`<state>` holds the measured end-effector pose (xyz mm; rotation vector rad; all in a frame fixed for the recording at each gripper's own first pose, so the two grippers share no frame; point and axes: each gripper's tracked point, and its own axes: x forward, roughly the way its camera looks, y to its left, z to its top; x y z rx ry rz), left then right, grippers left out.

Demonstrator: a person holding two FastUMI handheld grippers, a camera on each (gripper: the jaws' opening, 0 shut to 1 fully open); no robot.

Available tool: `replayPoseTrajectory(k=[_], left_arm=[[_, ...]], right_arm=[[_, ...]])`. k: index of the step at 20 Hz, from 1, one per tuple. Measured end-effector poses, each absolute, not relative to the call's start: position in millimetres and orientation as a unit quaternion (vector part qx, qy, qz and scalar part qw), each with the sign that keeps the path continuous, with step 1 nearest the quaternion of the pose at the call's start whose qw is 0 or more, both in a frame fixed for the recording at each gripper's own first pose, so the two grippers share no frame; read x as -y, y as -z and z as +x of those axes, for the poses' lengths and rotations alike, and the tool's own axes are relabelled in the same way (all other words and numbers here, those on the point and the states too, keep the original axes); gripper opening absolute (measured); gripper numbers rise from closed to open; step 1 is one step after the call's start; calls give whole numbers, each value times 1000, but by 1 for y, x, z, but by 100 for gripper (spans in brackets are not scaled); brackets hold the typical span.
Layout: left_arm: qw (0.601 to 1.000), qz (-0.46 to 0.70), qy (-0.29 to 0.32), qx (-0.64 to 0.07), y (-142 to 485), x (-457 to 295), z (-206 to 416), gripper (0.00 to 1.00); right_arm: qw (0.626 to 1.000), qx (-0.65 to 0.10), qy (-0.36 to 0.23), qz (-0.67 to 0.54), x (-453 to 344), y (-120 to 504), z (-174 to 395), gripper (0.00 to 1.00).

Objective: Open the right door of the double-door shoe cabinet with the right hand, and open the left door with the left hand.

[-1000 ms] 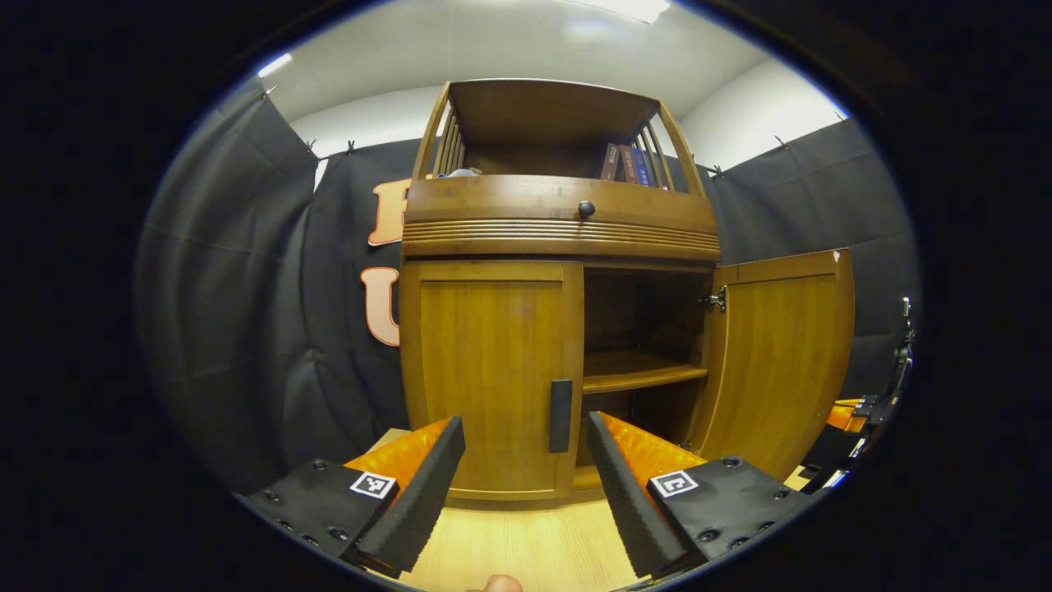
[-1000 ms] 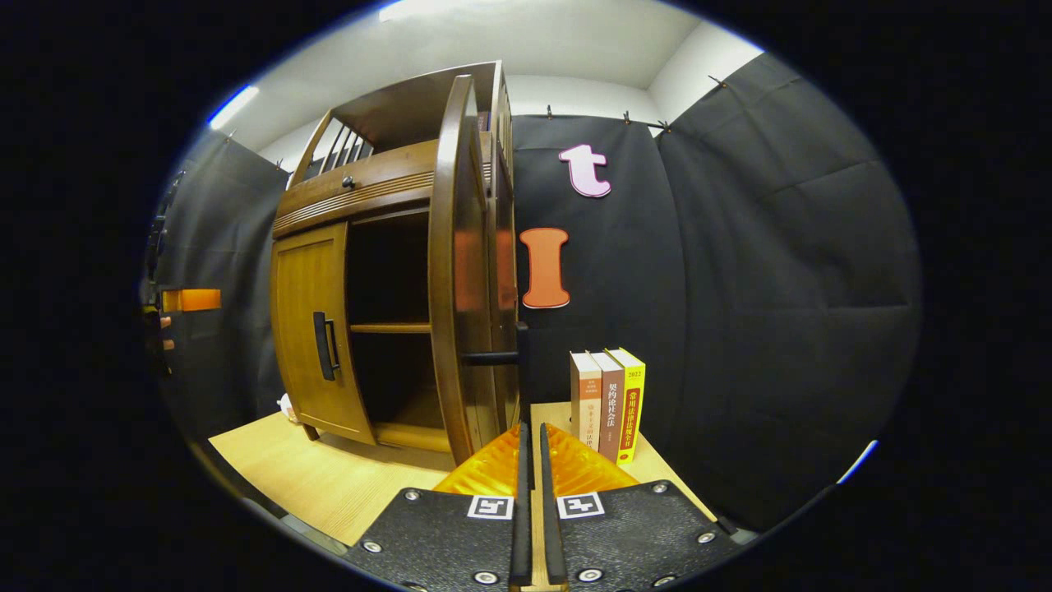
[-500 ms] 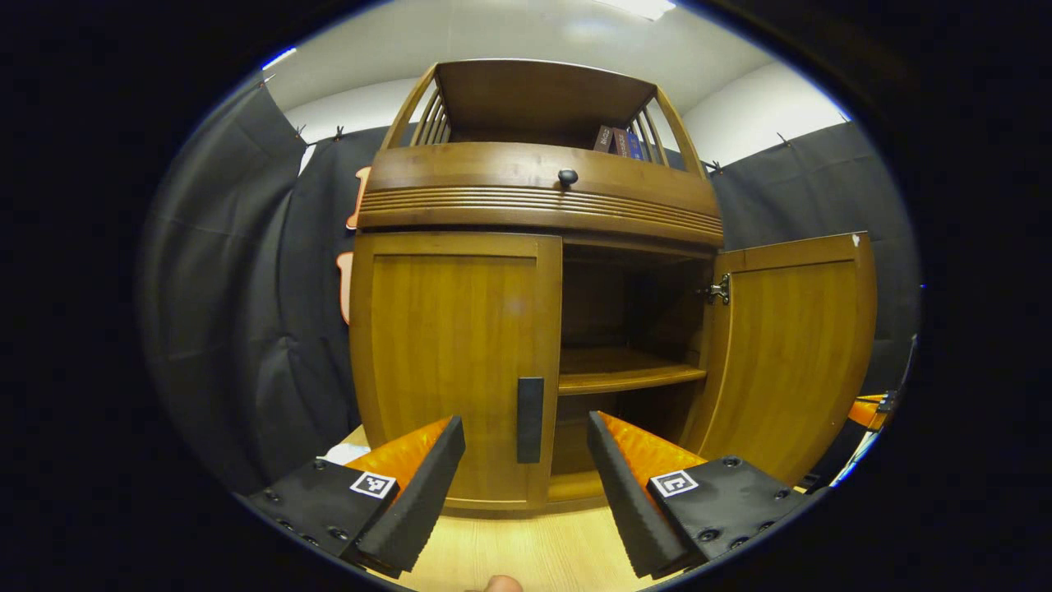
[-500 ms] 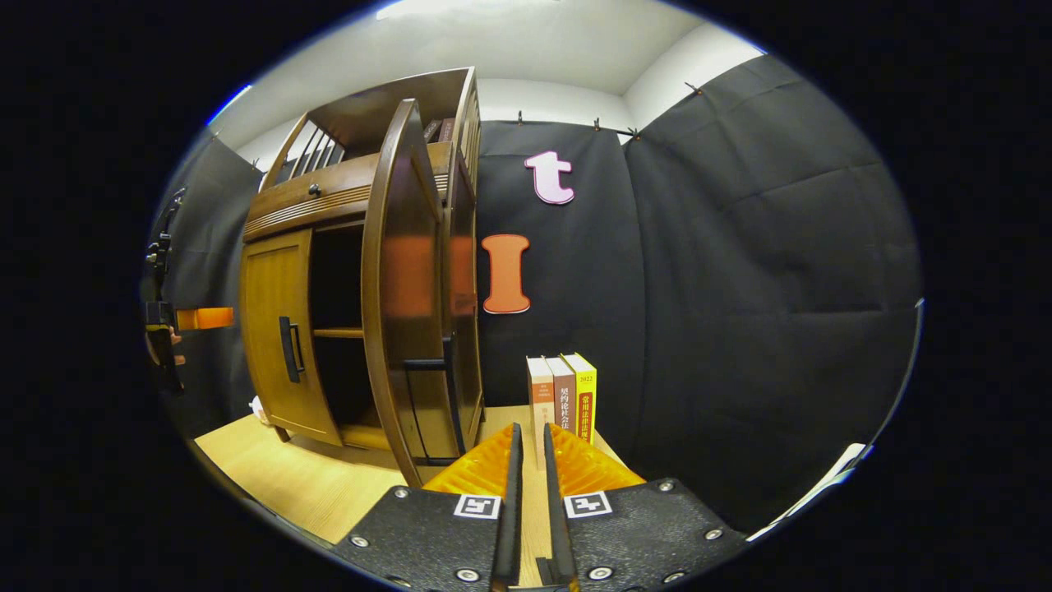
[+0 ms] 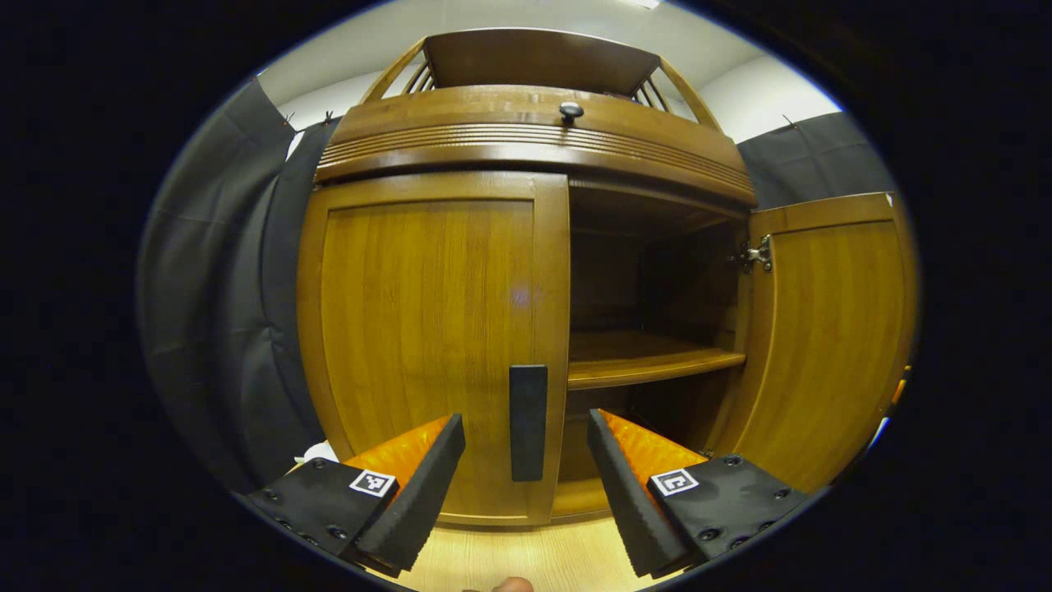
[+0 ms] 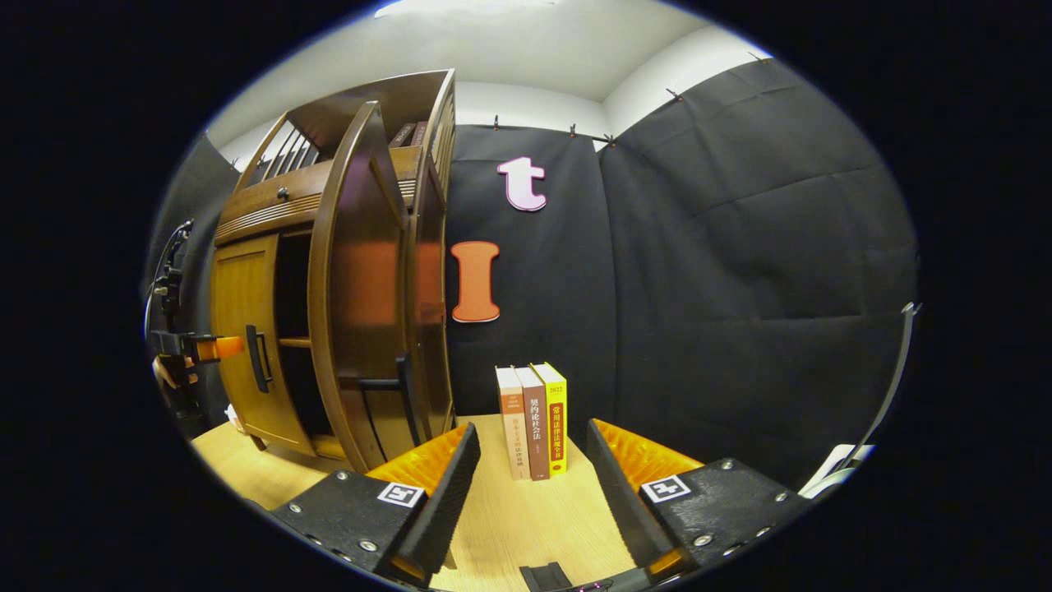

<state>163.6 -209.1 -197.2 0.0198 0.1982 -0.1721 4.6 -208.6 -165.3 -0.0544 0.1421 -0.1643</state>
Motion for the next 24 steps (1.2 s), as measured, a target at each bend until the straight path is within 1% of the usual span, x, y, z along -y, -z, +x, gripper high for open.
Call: replayPoseTrajectory(k=[1, 2, 3, 4, 6, 10, 13, 15, 18, 20, 23, 24], left_arm=[[991, 10, 84, -99, 202, 210, 170, 94], [992, 11, 84, -98, 207, 211, 175, 97], [992, 12, 84, -97, 209, 211, 181, 94], [992, 12, 85, -95, 212, 212, 187, 97], [991, 14, 87, -96, 218, 213, 195, 96], [991, 7, 87, -101, 230, 215, 214, 94], [991, 4, 81, -104, 236, 213, 222, 88], [992, 1, 76, -102, 239, 209, 227, 81], [989, -26, 94, -111, 245, 216, 227, 70], [988, -17, 101, -114, 247, 219, 228, 53], [987, 20, 104, -123, 251, 222, 223, 42], [986, 29, 106, -122, 252, 221, 221, 41]], right_arm=[[993, -69, 87, -27, 210, 165, 7, 90], [993, -66, 94, -26, 213, 164, 6, 98], [993, -63, 100, -26, 217, 162, 5, 99], [992, -60, 107, -27, 220, 160, 5, 99], [991, -53, 119, -26, 224, 157, 6, 99], [989, -36, 139, -36, 232, 149, 11, 93], [988, -31, 144, -40, 229, 144, 11, 93], [990, -33, 135, -35, 224, 145, 11, 93], [990, -34, 137, -25, 226, 144, 13, 93], [989, -37, 140, -23, 226, 145, 12, 93], [988, -39, 145, -23, 226, 143, 10, 93], [988, -40, 145, -23, 225, 143, 8, 93]])
